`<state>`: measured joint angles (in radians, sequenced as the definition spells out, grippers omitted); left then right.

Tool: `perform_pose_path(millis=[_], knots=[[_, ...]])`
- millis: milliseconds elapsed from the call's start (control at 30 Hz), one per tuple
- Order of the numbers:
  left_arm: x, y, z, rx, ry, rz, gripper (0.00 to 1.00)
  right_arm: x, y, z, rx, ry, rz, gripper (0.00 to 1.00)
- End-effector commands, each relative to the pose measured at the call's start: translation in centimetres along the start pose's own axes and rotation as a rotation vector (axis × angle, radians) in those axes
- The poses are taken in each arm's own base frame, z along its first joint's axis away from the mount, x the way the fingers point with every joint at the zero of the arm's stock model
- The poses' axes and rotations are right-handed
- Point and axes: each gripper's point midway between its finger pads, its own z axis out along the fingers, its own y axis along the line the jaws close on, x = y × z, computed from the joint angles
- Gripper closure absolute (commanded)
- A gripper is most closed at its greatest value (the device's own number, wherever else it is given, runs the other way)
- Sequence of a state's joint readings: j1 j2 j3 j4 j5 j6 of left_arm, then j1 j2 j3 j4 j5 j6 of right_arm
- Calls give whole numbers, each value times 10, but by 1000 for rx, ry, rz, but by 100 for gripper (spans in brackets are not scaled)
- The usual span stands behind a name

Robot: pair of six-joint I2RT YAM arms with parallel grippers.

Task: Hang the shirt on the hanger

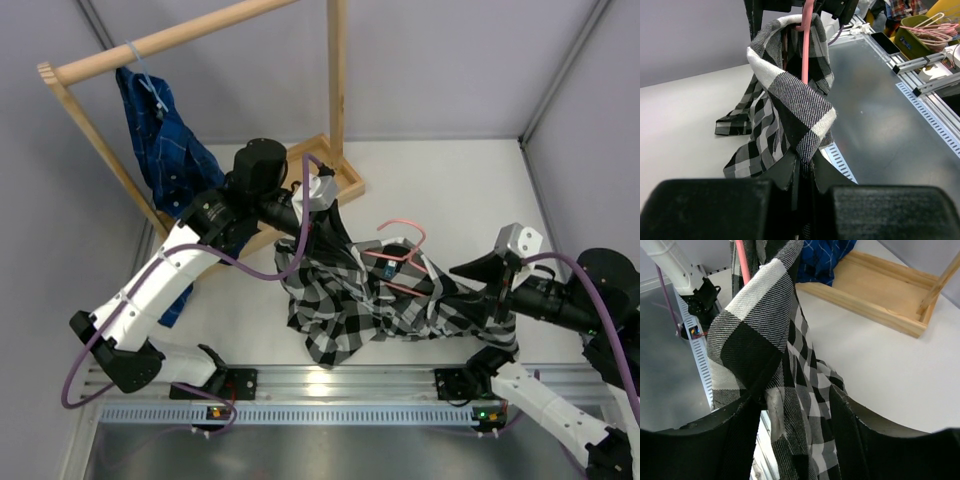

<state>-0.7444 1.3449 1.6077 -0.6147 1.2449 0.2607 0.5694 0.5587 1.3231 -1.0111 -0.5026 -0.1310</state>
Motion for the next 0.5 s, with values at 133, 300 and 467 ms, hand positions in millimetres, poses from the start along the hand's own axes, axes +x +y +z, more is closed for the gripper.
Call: perform_pose_path(millis=[133,300,467], knots=[[-19,-14,-5,22,-32,52,100,-18,17,-5,-91,-57,-42,61],[-25,-3,-6,-31,-27,56,100,-13,16,1,-106,-35,-40,100],[-28,17,-9,-159,-16,49,100,-26,11,-1,-77,-59,-44,100]])
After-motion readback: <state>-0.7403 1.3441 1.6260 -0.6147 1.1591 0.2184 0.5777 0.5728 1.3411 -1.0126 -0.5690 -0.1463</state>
